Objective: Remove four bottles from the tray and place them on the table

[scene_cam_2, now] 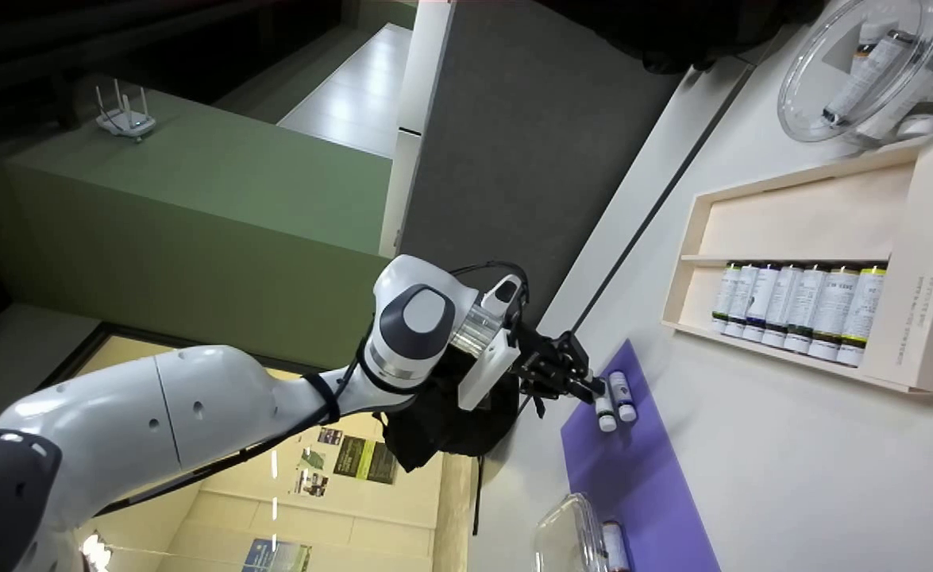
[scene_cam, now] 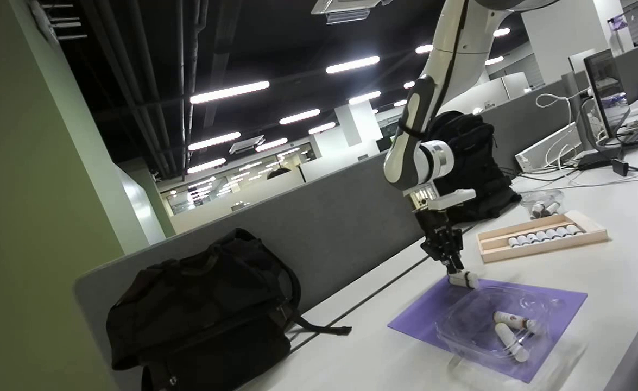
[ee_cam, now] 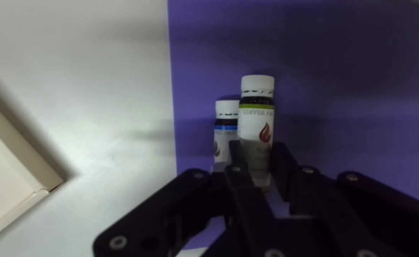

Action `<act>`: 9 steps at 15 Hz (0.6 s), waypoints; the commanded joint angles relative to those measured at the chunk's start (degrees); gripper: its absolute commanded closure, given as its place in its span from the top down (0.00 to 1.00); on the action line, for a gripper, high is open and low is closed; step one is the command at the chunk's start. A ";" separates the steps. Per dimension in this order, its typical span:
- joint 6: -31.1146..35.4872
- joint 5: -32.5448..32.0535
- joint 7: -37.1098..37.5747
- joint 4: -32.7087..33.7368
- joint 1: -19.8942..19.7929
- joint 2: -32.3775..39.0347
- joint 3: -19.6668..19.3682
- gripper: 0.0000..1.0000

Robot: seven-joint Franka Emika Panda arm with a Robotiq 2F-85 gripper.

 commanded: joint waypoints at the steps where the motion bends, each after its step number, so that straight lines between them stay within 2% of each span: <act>1: 2.28 2.79 -1.00 -3.93 -1.42 -3.37 1.61 0.06; 6: 6.07 2.64 -0.67 -5.11 -0.87 -3.06 1.24 0.06; 7: 6.86 2.49 -0.28 -5.33 -0.74 -2.97 1.10 0.50; 8: 7.44 2.52 -0.20 -5.58 -0.76 -2.97 1.13 0.50; 9: 7.99 2.50 -0.18 -5.80 -0.79 -2.99 1.16 0.55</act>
